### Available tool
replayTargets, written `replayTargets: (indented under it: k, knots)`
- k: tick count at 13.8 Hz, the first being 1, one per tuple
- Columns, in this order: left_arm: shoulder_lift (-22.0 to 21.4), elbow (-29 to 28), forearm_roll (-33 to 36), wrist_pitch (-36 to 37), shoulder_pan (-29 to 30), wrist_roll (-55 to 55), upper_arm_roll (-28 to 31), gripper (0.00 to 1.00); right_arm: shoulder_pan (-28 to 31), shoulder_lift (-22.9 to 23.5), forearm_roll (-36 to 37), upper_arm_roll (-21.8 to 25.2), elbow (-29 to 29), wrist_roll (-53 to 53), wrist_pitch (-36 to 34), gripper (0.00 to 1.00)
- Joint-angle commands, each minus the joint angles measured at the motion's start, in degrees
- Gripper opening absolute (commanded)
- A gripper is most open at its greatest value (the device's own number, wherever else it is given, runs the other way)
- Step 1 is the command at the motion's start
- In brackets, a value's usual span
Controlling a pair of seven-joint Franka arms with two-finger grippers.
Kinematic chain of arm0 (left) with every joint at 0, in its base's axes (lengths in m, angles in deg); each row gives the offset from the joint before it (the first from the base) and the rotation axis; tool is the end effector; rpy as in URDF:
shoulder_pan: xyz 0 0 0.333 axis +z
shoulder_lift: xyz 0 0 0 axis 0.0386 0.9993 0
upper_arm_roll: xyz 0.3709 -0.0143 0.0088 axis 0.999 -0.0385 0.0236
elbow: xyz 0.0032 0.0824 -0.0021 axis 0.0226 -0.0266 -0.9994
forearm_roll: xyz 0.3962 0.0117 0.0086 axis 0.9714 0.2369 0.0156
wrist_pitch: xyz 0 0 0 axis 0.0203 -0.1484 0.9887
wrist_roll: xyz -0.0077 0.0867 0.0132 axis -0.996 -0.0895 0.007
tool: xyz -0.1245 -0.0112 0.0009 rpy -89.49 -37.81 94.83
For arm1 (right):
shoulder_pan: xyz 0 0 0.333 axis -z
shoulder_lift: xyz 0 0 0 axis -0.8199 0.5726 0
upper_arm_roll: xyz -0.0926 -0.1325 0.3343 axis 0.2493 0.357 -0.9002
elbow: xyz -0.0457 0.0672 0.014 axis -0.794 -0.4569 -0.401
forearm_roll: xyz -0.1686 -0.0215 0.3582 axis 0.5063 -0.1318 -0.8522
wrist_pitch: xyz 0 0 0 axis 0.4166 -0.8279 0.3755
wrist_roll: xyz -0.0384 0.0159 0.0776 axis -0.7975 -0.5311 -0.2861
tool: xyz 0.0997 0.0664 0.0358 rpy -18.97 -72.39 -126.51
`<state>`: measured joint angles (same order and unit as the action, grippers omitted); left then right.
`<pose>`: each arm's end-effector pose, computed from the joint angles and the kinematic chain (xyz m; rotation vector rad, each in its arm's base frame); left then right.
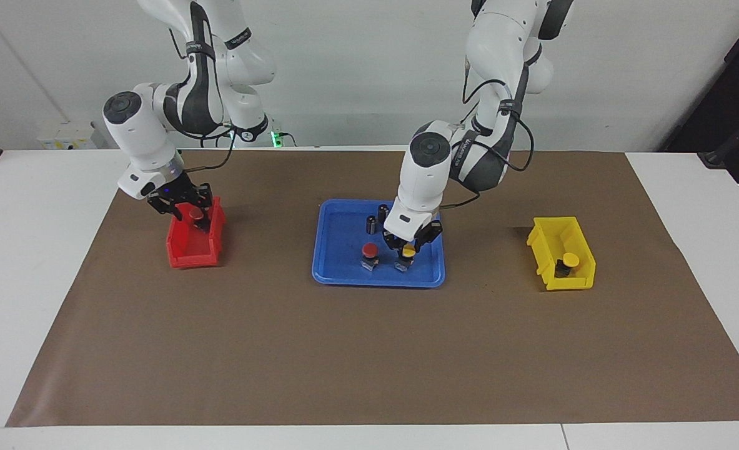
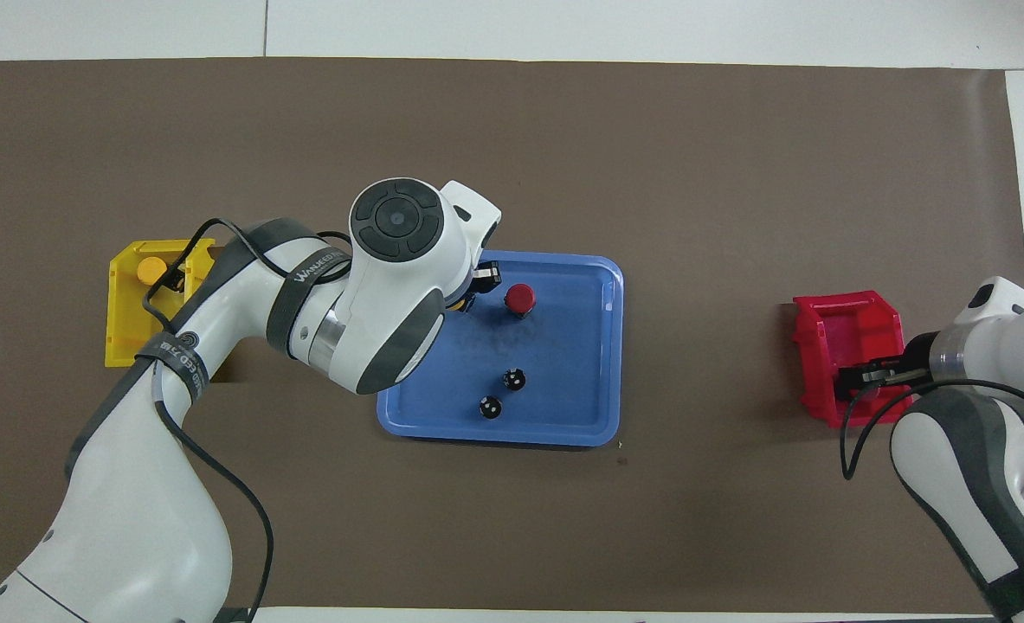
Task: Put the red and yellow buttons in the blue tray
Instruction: 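Place the yellow button with the left gripper while the right gripper returns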
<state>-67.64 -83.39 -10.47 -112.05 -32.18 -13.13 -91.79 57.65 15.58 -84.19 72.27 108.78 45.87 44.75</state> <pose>0.5370 -0.4095 0.4015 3.1168 0.1350 -0.0133 0.4444 -0.0607 0.3955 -3.1100 -0.2493 0.0256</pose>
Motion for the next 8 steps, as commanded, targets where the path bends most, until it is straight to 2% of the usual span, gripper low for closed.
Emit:
replayTargets:
  k: [1,4,5,6,8]
  knots:
    - [0.35,1.04,-0.94,0.03,-0.94,-0.11,0.63,0.61,0.59,-0.76,-0.41,-0.27,1.77,1.46,1.19,0.66]
    - [-0.7,1.22,-0.85,2.57,-0.77,-0.2,0.71,0.69,0.85,-0.76,-0.41,-0.27,2.39,1.73,1.45,0.66]
    - [-2.45,1.31,-0.67,5.55,-0.24,0.32,0.8,0.8,0.85,-0.84,-0.41,-0.26,2.47,1.81,1.37,0.66]
    - [-3.86,1.22,-0.5,8.1,-0.24,0.76,1.15,1.0,1.02,-0.93,-0.41,-0.26,2.56,1.99,1.45,0.66]
    - [-6.5,1.13,-0.41,12.5,2.29,4.17,1.42,1.0,1.2,-1.11,-0.41,-0.26,3.35,2.69,1.63,0.64]
